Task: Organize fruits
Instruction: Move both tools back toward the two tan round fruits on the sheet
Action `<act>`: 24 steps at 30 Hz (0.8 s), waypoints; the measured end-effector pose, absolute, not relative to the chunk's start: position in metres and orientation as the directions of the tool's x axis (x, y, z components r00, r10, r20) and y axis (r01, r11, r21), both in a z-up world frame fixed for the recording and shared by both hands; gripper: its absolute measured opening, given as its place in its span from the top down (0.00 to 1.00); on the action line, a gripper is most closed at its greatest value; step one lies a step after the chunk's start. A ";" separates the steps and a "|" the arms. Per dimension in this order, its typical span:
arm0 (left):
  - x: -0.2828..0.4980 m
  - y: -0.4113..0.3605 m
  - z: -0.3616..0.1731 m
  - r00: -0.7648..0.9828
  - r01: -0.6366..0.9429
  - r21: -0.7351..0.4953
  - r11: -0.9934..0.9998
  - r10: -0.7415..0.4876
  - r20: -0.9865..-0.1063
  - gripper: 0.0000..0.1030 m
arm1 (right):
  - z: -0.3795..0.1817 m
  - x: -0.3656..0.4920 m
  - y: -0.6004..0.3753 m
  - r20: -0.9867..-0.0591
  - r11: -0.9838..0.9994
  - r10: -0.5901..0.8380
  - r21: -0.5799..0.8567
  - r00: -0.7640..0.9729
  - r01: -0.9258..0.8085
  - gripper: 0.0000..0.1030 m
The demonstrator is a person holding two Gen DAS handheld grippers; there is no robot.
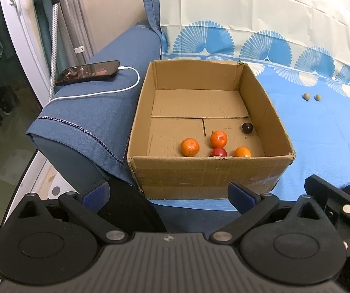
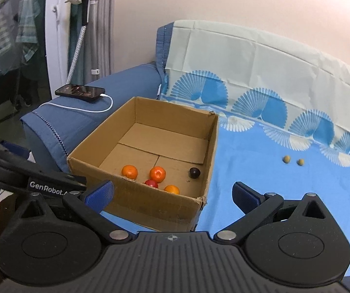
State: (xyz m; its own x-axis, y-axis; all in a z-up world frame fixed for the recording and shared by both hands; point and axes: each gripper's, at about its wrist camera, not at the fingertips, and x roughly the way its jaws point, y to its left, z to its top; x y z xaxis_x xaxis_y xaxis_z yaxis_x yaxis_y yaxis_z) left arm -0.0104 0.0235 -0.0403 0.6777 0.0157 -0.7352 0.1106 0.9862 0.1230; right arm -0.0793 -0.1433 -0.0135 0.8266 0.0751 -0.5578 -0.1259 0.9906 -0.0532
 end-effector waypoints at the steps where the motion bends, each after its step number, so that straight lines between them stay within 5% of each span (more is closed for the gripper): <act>1: -0.010 0.024 -0.040 0.678 0.110 0.123 0.986 0.016 -0.735 0.00 | -0.013 -0.080 -0.143 -0.555 0.991 0.077 -0.051 0.828 -0.126 0.01; 24: -0.007 0.025 -0.046 0.661 0.116 0.121 0.986 0.014 -0.750 0.00 | -0.019 -0.073 -0.146 -0.582 0.993 0.083 -0.021 0.809 -0.116 0.01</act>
